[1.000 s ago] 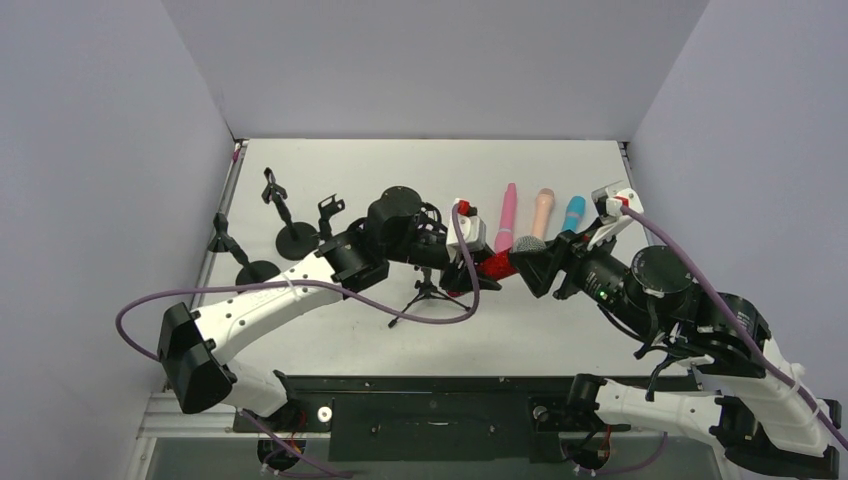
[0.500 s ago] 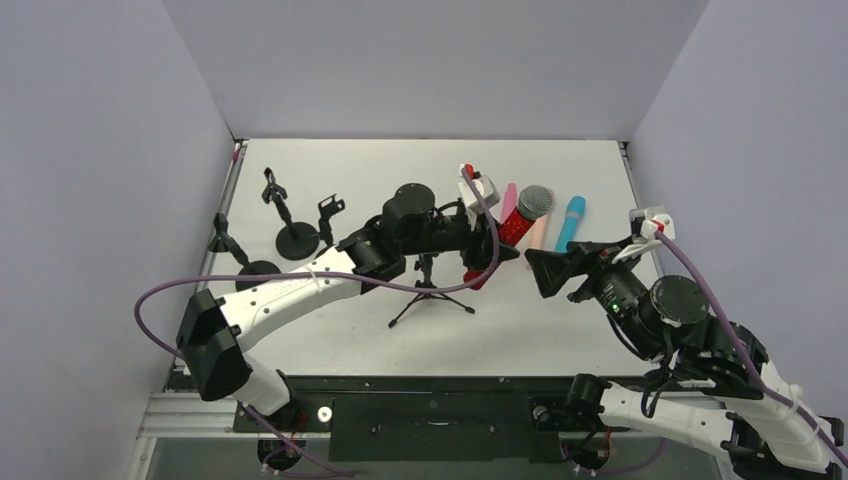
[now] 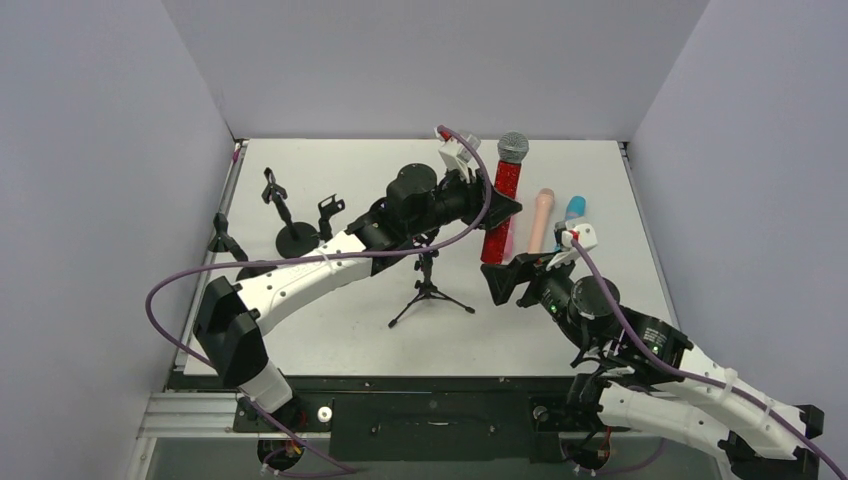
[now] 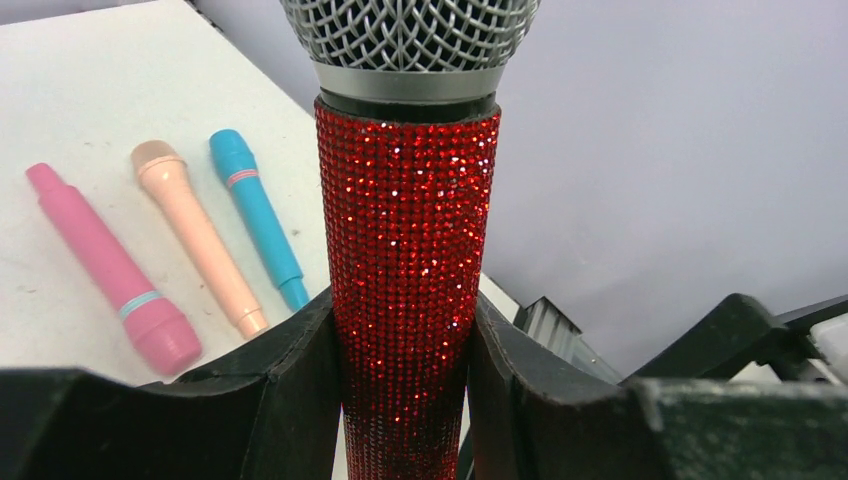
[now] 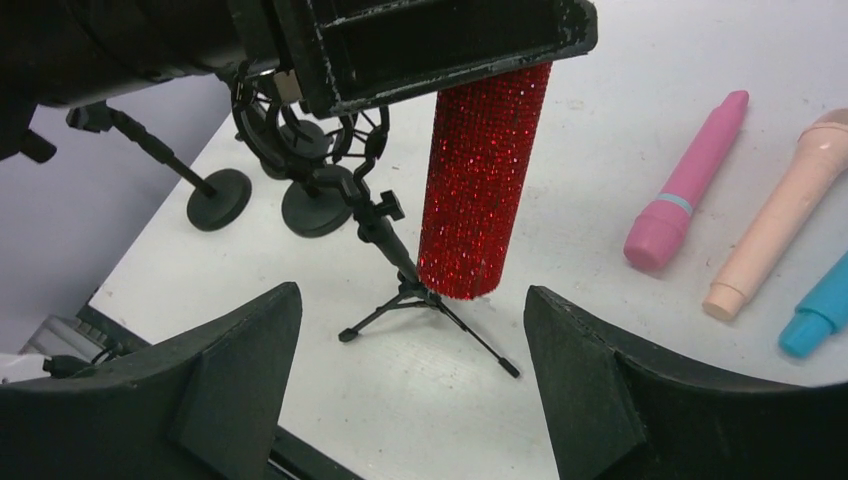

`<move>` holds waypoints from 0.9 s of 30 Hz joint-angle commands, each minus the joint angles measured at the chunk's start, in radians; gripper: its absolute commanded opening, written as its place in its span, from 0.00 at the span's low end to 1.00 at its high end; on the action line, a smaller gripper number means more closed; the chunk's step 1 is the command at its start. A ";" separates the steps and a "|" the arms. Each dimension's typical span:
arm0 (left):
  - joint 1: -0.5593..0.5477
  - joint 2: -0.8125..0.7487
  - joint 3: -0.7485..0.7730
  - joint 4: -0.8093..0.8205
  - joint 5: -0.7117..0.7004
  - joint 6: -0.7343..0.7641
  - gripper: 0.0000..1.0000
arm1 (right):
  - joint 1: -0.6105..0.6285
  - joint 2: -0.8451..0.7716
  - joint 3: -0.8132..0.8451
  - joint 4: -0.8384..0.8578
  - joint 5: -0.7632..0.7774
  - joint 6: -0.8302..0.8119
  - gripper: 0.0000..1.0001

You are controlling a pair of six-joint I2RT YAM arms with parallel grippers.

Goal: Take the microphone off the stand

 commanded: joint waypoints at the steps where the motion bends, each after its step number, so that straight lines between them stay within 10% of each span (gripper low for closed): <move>1: -0.013 0.004 0.063 0.108 0.006 -0.075 0.00 | -0.053 0.022 -0.014 0.151 -0.042 0.022 0.75; 17: -0.015 -0.002 0.045 0.154 0.067 -0.105 0.00 | -0.259 0.111 -0.045 0.229 -0.237 0.086 0.53; 23: -0.014 -0.010 0.045 0.142 0.088 -0.081 0.00 | -0.273 0.120 -0.026 0.190 -0.200 0.103 0.09; 27: -0.004 -0.017 0.062 0.104 0.092 -0.053 0.38 | -0.279 0.127 -0.010 0.148 -0.179 0.120 0.00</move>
